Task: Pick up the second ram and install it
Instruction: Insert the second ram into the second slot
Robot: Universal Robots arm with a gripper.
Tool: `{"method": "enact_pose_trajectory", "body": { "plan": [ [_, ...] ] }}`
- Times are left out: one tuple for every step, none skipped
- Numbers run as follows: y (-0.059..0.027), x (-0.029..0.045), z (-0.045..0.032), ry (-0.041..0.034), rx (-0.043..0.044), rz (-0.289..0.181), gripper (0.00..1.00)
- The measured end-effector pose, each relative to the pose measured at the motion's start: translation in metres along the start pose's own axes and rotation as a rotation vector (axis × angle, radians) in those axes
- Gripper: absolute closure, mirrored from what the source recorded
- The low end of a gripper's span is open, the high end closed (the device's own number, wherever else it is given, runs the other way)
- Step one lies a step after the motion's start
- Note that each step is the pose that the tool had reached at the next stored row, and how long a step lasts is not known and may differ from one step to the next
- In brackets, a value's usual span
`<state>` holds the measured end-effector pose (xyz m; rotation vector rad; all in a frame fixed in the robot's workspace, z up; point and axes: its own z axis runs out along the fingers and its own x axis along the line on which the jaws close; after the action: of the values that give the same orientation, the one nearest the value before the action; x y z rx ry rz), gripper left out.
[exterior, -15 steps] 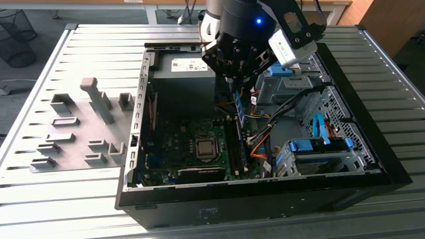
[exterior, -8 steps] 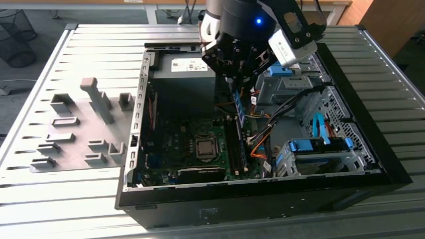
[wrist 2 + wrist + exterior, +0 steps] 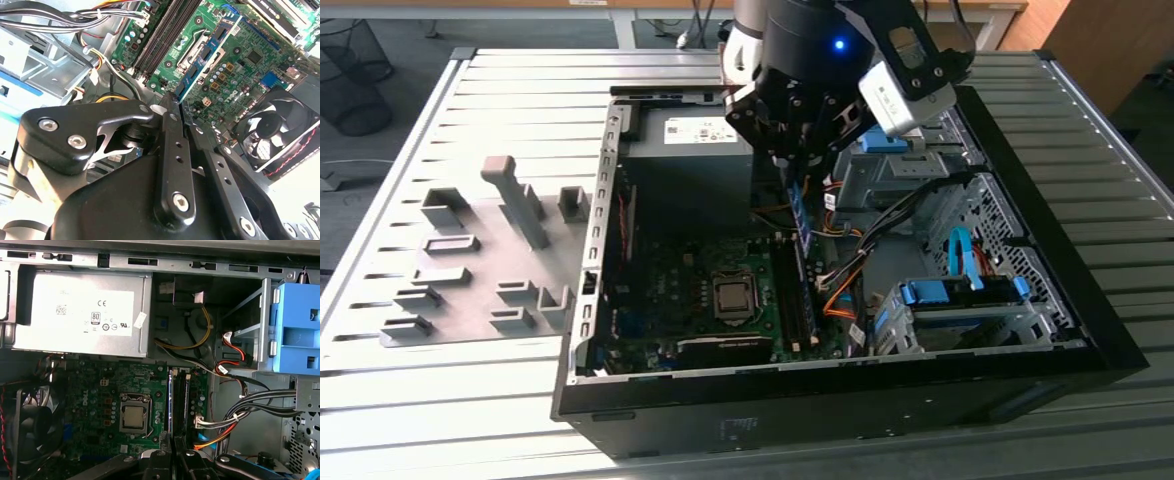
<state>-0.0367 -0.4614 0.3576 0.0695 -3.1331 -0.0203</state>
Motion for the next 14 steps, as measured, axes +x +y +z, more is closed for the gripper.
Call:
{"method": "enact_pose_trajectory", "body": {
  "plan": [
    [0.0000,-0.0005,0.0012,0.0000,0.0002,0.001,0.86],
    [0.0000,-0.0009,0.0026,0.0001,0.0002,0.002,0.86],
    [-0.0001,-0.0012,0.0044,0.0000,0.0002,0.002,0.86],
    [-0.0001,-0.0017,0.0064,0.0000,0.0001,0.003,0.86],
    [-0.0002,-0.0020,0.0081,0.0001,0.0002,0.004,0.86],
    [-0.0002,-0.0024,0.0099,0.0000,0.0002,0.004,0.86],
    [-0.0002,-0.0026,0.0117,0.0000,0.0003,0.005,0.86],
    [-0.0003,-0.0027,0.0134,0.0001,0.0003,0.005,0.86],
    [-0.0003,-0.0028,0.0150,0.0000,0.0002,0.005,0.86],
    [-0.0003,-0.0028,0.0157,0.0000,0.0002,0.005,0.86],
    [-0.0003,-0.0029,0.0157,0.0001,0.0004,0.005,0.86],
    [-0.0003,-0.0029,0.0157,0.0002,0.0005,0.005,0.86],
    [-0.0003,-0.0029,0.0158,0.0001,0.0003,0.005,0.86],
    [-0.0003,-0.0029,0.0159,0.0001,0.0002,0.005,0.86]
  ]
}}
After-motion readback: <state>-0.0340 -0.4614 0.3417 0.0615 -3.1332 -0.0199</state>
